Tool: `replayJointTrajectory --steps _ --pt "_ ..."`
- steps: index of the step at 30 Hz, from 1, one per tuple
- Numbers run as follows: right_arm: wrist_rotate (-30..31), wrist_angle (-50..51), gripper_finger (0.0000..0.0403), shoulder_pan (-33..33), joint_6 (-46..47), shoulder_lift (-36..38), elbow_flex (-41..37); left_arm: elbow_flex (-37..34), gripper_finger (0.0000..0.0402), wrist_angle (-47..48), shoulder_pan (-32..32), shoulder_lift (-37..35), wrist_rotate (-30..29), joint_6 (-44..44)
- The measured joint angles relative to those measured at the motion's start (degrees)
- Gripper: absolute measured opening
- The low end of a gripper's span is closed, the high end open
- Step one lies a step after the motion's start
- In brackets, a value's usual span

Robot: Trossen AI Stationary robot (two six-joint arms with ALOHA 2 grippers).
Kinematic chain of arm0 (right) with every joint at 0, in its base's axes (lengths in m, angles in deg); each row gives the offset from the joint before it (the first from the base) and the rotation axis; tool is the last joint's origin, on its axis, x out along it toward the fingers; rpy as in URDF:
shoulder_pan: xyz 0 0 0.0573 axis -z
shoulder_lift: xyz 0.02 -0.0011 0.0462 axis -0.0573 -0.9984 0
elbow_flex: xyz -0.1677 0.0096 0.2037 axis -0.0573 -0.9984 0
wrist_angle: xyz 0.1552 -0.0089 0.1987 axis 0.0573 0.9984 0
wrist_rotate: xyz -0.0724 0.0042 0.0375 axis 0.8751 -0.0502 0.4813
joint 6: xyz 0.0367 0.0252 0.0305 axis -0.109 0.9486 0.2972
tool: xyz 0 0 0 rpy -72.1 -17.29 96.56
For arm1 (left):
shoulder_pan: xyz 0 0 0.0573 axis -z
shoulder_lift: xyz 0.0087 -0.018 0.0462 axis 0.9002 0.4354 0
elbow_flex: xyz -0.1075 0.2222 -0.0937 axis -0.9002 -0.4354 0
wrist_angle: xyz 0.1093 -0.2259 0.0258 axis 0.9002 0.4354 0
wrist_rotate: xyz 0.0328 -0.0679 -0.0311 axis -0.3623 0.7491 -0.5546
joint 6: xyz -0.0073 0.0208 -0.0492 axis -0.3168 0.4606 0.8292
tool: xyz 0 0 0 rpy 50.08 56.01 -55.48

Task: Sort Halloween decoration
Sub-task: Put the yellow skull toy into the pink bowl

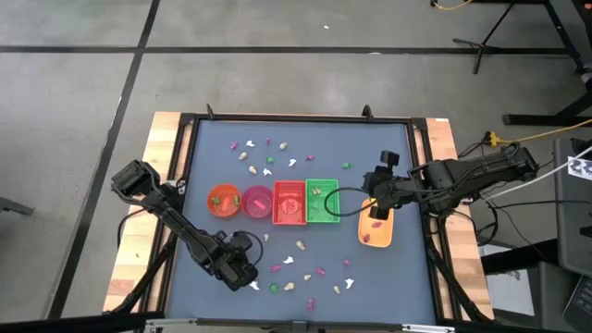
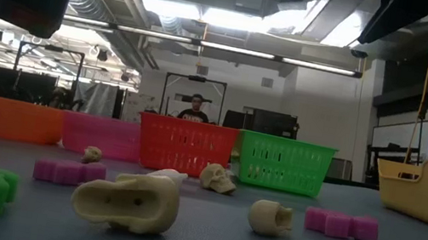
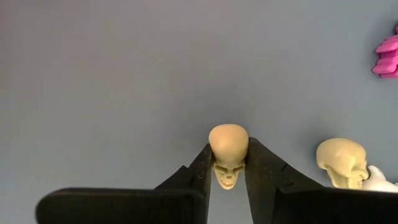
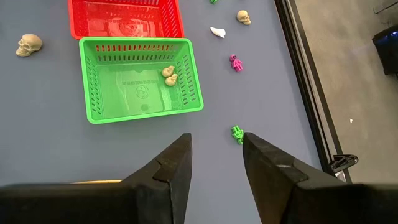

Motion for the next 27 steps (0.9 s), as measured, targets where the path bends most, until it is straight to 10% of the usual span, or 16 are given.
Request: replayJointTrajectory --steps 8,27 --pt "0.0 0.0 0.0143 0.0 0.0 0.0 0.0 3.5 0.0048 -0.1 -3.4 0.0 0.2 -1.5" --pt "0.0 0.0 0.0143 0.0 0.0 0.0 0.0 14.1 0.0050 16.6 -20.3 0.0 -1.0 -38.9"
